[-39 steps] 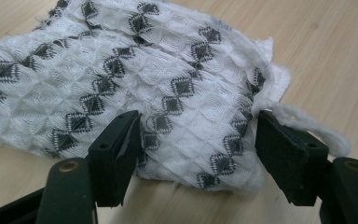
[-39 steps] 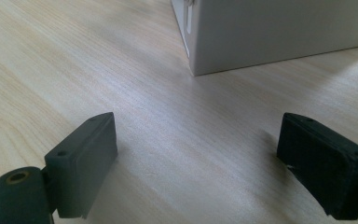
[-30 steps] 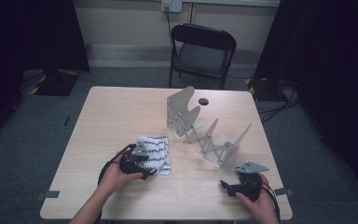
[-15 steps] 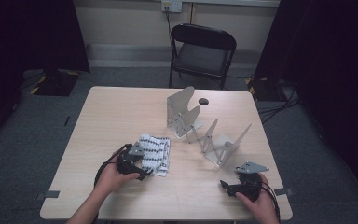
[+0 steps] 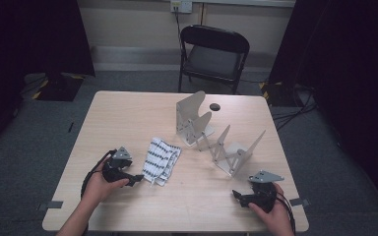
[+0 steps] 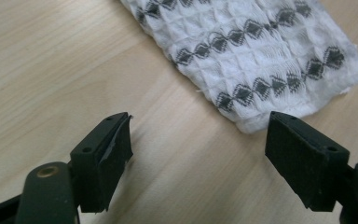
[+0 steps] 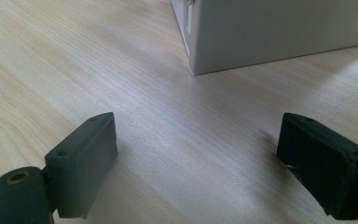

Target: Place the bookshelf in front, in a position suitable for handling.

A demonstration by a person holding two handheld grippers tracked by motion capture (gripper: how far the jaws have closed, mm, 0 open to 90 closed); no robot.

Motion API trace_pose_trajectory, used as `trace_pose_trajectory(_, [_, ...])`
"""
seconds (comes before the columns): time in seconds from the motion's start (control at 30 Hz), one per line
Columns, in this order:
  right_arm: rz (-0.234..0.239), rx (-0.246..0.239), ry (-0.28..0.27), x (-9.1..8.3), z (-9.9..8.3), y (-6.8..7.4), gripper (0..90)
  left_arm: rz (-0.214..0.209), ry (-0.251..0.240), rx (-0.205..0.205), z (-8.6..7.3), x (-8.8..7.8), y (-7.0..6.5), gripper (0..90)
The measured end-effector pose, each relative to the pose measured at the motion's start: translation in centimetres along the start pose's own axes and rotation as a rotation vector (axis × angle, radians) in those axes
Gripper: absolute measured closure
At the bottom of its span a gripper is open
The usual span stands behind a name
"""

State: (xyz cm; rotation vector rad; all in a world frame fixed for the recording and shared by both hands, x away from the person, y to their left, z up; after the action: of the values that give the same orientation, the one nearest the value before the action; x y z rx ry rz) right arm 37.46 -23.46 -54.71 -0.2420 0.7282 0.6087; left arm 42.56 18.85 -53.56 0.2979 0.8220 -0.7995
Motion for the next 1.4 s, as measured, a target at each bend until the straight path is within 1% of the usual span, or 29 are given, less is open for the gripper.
trace_pose_trajectory(0.07, [0.0,0.0,0.0,0.0,0.0,0.0,11.5,-0.001,0.001,0.0,0.2,-0.3,0.0,22.8])
trace_pose_trajectory(0.1, [0.0,0.0,0.0,0.0,0.0,0.0,11.5,-0.01,-0.011,-0.001,0.3,-0.4,-0.2,22.9])
trace_pose_trajectory(0.2, [0.0,0.0,0.0,0.0,0.0,0.0,11.5,-0.011,-0.024,-0.01,0.7,-0.8,-0.6,23.6])
trace_pose_trajectory(0.23, [0.0,0.0,0.0,0.0,0.0,0.0,11.5,-0.007,-0.04,-0.009,1.3,-1.4,-1.1,23.6])
trace_pose_trajectory(0.27, [0.0,0.0,0.0,0.0,0.0,0.0,11.5,-0.01,-0.047,-0.006,1.5,-1.6,-1.3,23.5])
trace_pose_trajectory(0.33, [0.0,-0.001,-0.001,0.0,0.0,0.0,11.5,-0.001,-0.071,0.021,2.4,-1.9,-2.0,23.5])
trace_pose_trajectory(0.4, [0.0,0.0,0.0,0.0,0.0,0.0,11.5,-0.001,-0.075,0.036,3.0,-1.8,-2.6,23.0])
trace_pose_trajectory(0.43, [0.0,0.0,0.0,0.0,0.0,0.0,11.5,-0.001,-0.075,0.036,3.0,-1.8,-2.6,22.9])
trace_pose_trajectory(0.47, [0.0,0.0,0.0,0.0,0.0,0.0,11.5,0.002,-0.07,0.052,3.6,-1.1,-3.1,23.0])
trace_pose_trajectory(0.5, [0.0,0.0,0.0,0.0,0.0,0.0,11.5,0.002,-0.07,0.052,3.6,-1.1,-3.1,23.0])
trace_pose_trajectory(0.53, [0.0,0.0,0.0,0.0,0.0,0.0,11.5,-0.006,-0.069,0.062,3.9,-0.2,-3.3,23.6])
trace_pose_trajectory(0.6, [0.0,-0.001,-0.001,0.0,0.0,0.0,11.4,0.005,-0.055,0.061,4.1,0.7,-3.3,23.7])
trace_pose_trajectory(0.63, [0.0,0.0,0.0,0.0,0.0,0.0,11.5,0.0,-0.061,0.061,4.2,1.1,-3.5,23.5])
trace_pose_trajectory(0.67, [0.0,-0.001,-0.001,0.0,0.0,0.0,11.5,0.0,-0.061,0.061,4.2,1.1,-3.5,23.7])
trace_pose_trajectory(0.7, [0.0,0.0,0.0,0.0,0.0,0.0,11.5,-0.014,-0.062,0.058,4.6,1.7,-3.9,23.8])
trace_pose_trajectory(0.8, [0.0,-0.001,-0.001,0.0,0.0,0.0,11.5,-0.052,-0.043,0.085,4.8,2.2,-5.0,24.4])
trace_pose_trajectory(0.87, [0.0,-0.001,-0.001,0.0,0.0,0.0,11.5,-0.056,-0.016,0.103,4.6,2.4,-5.4,26.0])
trace_pose_trajectory(0.9, [0.0,0.0,0.0,0.0,0.0,0.0,11.5,-0.047,-0.008,0.105,4.4,2.6,-5.4,25.8])
trace_pose_trajectory(0.97, [0.0,-0.001,-0.001,0.0,0.0,0.0,11.5,-0.035,0.014,0.125,3.7,2.7,-5.3,24.5])
trace_pose_trajectory(1.03, [-0.002,-0.001,-0.002,0.0,0.0,0.0,11.5,-0.043,0.007,0.127,3.3,2.6,-5.2,22.3])
trace_pose_trajectory(1.07, [-0.002,-0.001,-0.002,0.0,0.0,0.0,11.5,-0.042,0.007,0.138,3.0,2.5,-5.0,22.0])
trace_pose_trajectory(1.17, [-0.001,-0.001,-0.002,0.0,0.0,0.1,11.5,-0.027,0.017,0.127,2.1,2.0,-4.0,21.7])
trace_pose_trajectory(1.2, [0.0,-0.001,-0.002,0.0,0.0,0.1,11.5,-0.027,0.017,0.127,2.1,2.0,-4.0,21.0])
trace_pose_trajectory(1.23, [0.0,-0.001,-0.002,0.0,0.0,0.1,11.5,-0.014,0.026,0.095,1.6,1.7,-3.2,21.1])
trace_pose_trajectory(1.27, [-0.001,-0.001,-0.002,0.0,0.0,0.1,11.5,-0.006,0.033,0.081,1.3,1.5,-2.7,20.6])
trace_pose_trajectory(1.3, [-0.001,-0.001,-0.002,0.0,0.0,0.1,11.5,-0.006,0.033,0.081,1.3,1.5,-2.7,20.4])
trace_pose_trajectory(1.33, [0.0,-0.001,-0.002,0.0,0.0,0.1,11.5,0.02,0.039,0.058,1.0,1.3,-1.8,20.5])
trace_pose_trajectory(1.37, [-0.002,-0.001,-0.002,0.0,0.0,0.0,11.5,0.021,0.034,0.04,1.0,1.2,-1.6,20.7])
trace_pose_trajectory(1.4, [-0.002,-0.001,-0.002,0.0,0.0,0.0,11.5,0.016,0.028,0.037,1.1,1.1,-1.5,21.4])
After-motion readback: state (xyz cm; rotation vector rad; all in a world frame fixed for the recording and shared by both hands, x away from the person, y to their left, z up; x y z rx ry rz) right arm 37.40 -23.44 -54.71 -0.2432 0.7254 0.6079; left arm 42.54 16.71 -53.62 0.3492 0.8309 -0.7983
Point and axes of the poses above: each handheld gripper's, and its own axes: x roughly forward along the jaws, z roughly out of its top, y roughly to its left, the point moved 7 cm from there along x, roughly forward along the jaws
